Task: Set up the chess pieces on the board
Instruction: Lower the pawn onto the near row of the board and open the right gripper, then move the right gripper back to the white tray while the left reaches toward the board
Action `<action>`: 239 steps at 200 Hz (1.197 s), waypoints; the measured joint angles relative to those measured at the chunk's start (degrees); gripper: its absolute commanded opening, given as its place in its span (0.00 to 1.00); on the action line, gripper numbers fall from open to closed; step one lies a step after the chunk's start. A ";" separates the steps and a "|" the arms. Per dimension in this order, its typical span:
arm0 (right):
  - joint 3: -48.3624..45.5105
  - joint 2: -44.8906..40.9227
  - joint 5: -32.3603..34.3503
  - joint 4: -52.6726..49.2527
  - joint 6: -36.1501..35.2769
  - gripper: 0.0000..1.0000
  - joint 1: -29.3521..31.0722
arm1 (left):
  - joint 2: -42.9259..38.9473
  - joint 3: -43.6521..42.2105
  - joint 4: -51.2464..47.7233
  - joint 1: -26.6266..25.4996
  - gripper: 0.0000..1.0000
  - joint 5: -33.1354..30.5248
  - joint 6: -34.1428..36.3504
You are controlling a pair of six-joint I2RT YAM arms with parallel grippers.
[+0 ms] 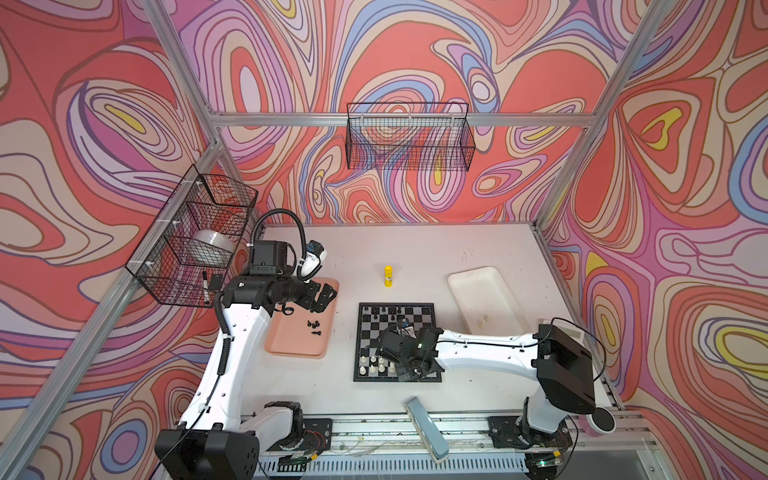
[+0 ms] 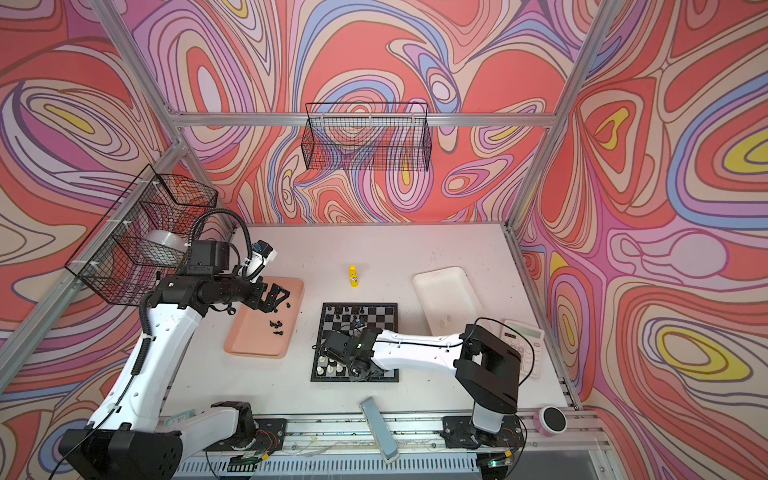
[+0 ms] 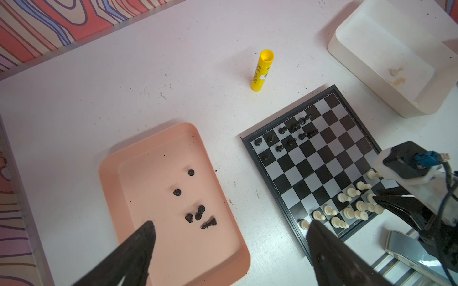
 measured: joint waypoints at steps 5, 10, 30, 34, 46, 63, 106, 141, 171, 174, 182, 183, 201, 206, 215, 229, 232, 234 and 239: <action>-0.09 0.00 0.00 0.09 0.00 0.11 0.00 | 0.00 0.00 -0.07 0.02 0.96 0.00 0.00; -0.20 0.02 0.00 0.15 0.02 0.11 0.00 | -0.02 0.00 -0.13 0.00 0.96 0.00 0.00; -0.39 0.02 0.00 0.24 0.04 0.14 0.00 | -0.02 0.00 -0.17 0.00 0.96 0.00 0.00; -0.39 0.02 0.00 0.24 0.04 0.14 0.00 | -0.02 0.00 -0.17 0.02 0.96 0.02 0.00; -0.39 0.02 0.00 0.31 0.09 0.16 0.00 | -0.02 0.00 -0.17 0.00 0.96 0.02 0.00; -0.39 0.02 0.00 0.35 0.13 0.17 0.00 | -0.02 0.00 -0.17 0.00 0.96 0.02 0.00; -0.39 0.02 0.04 0.24 0.11 0.20 0.00 | -0.02 0.00 -0.17 0.00 0.96 0.02 0.00; -0.11 0.02 0.37 -0.83 -0.26 0.22 0.00 | -0.02 0.02 -0.66 0.00 0.98 0.26 0.22; 1.20 -0.17 1.05 -2.51 -0.96 0.25 0.00 | -0.02 0.39 -1.31 0.00 0.99 0.46 0.79; 1.29 -0.24 1.11 -2.64 -1.01 0.26 0.00 | -0.02 0.44 -1.40 0.00 0.99 0.46 0.87; 1.55 -0.57 1.18 -3.13 -1.25 0.26 0.00 | -0.02 0.66 -1.53 0.00 0.99 0.46 1.11; 1.60 -0.61 1.18 -3.17 -1.29 0.26 0.00 | -0.02 0.68 -1.55 0.00 0.99 0.46 1.11; 2.36 -1.36 1.36 -4.37 -1.84 0.27 0.00 | -0.07 0.81 -1.66 0.00 1.00 0.44 1.53; 2.62 -1.57 1.38 -4.70 -1.99 0.27 0.00 | -0.07 0.81 -1.73 0.02 1.00 0.44 1.62; 3.13 -1.92 1.38 -5.33 -2.25 0.27 0.00 | -0.07 0.81 -1.86 0.02 1.00 0.44 1.77; 3.76 -2.75 1.36 -5.95 -2.75 0.28 0.00 | -0.07 0.83 -2.05 0.00 1.00 0.44 2.16; 3.82 -2.97 1.36 -6.03 -2.93 0.28 0.00 | -0.07 0.83 -2.10 0.00 1.00 0.44 2.21; 3.87 -3.21 1.36 -6.05 -2.93 0.28 0.00 | -0.07 0.85 -2.12 0.00 1.00 0.44 2.29; 3.91 -3.65 1.33 -6.21 -3.08 0.29 0.00 | -0.07 0.87 -2.14 0.02 1.00 0.46 2.45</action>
